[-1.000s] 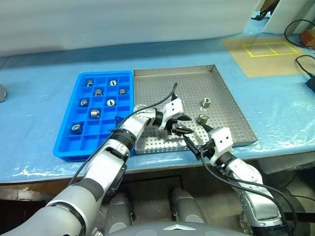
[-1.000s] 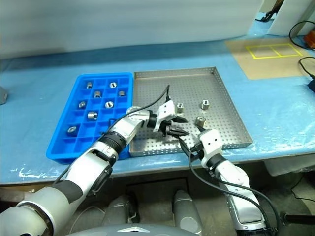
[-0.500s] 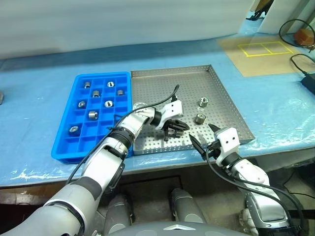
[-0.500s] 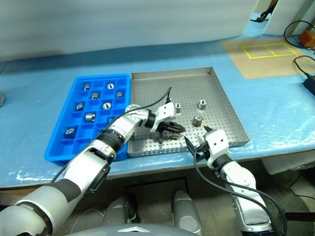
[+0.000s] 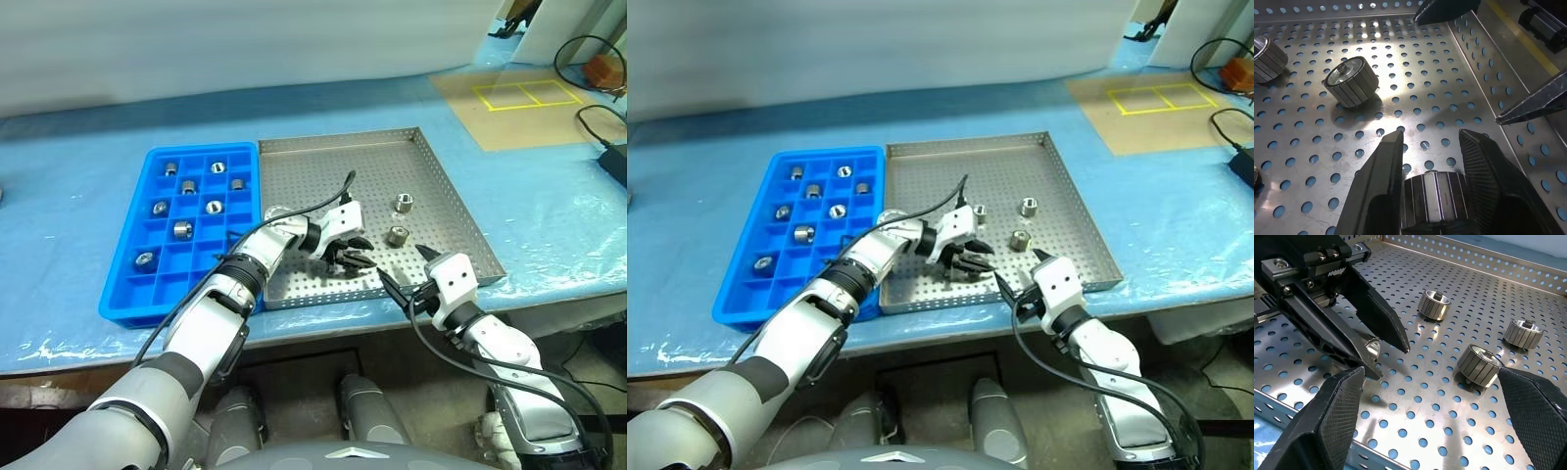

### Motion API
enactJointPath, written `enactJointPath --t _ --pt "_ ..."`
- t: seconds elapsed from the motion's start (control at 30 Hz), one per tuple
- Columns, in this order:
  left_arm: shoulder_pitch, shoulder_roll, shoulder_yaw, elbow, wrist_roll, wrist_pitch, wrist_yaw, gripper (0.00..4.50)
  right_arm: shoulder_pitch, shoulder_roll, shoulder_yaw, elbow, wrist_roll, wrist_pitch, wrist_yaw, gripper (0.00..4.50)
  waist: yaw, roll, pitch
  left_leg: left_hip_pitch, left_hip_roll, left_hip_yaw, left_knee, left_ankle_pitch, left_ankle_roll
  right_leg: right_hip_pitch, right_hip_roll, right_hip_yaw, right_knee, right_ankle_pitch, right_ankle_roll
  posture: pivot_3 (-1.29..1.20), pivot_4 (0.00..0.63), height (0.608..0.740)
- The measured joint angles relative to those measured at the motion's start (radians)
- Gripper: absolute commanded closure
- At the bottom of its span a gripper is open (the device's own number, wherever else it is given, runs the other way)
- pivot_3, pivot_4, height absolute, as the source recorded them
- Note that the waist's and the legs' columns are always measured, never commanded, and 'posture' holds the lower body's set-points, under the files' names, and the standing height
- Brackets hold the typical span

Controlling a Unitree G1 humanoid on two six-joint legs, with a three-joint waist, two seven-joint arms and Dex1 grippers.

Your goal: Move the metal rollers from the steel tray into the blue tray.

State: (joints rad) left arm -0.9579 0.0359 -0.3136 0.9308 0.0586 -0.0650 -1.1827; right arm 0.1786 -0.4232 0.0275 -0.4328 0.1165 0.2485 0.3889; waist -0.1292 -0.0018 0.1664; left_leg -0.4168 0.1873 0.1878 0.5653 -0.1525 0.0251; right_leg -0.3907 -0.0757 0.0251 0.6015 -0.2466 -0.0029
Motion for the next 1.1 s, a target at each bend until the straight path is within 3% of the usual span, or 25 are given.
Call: enactJointPath --t 0.3,0.8,0.9,1.1 --pt "-0.001 0.022 -0.022 -0.045 0.013 0.045 -0.055 2.56 0.033 0.028 0.133 -0.009 -0.023 -0.052 -0.001 0.0 -0.029 0.0 0.0 0.001 0.0 0.0 -0.001 0.0 0.0 0.001 0.0 0.0 -0.001 0.0 0.0 -0.59 0.15 0.74" --pt "-0.107 0.083 -0.011 -0.092 0.004 0.008 -0.123 2.56 0.035 0.027 0.167 -0.009 -0.043 -0.068 -0.004 0.0 -0.055 0.0 0.0 0.001 0.0 0.0 -0.001 0.0 0.0 0.001 0.0 -0.001 -0.002 0.0 0.0 -0.57 0.15 0.74" --pt "-0.124 0.101 -0.009 -0.107 -0.001 -0.024 -0.158 1.99 0.034 0.028 0.17 -0.009 -0.043 -0.069 -0.005 0.0 -0.055 0.0 0.0 0.001 0.0 0.0 -0.002 0.0 0.0 0.001 0.0 -0.001 -0.002 0.0 0.0 -0.57 0.15 0.74" --pt "-0.124 0.155 -0.041 -0.122 0.015 -0.071 -0.251 0.03 0.033 0.033 0.174 -0.002 -0.043 -0.075 -0.009 0.0 -0.058 0.0 0.0 0.001 0.0 0.0 -0.002 0.0 0.0 0.001 0.0 -0.001 -0.002 0.0 0.0 -0.56 0.15 0.74"
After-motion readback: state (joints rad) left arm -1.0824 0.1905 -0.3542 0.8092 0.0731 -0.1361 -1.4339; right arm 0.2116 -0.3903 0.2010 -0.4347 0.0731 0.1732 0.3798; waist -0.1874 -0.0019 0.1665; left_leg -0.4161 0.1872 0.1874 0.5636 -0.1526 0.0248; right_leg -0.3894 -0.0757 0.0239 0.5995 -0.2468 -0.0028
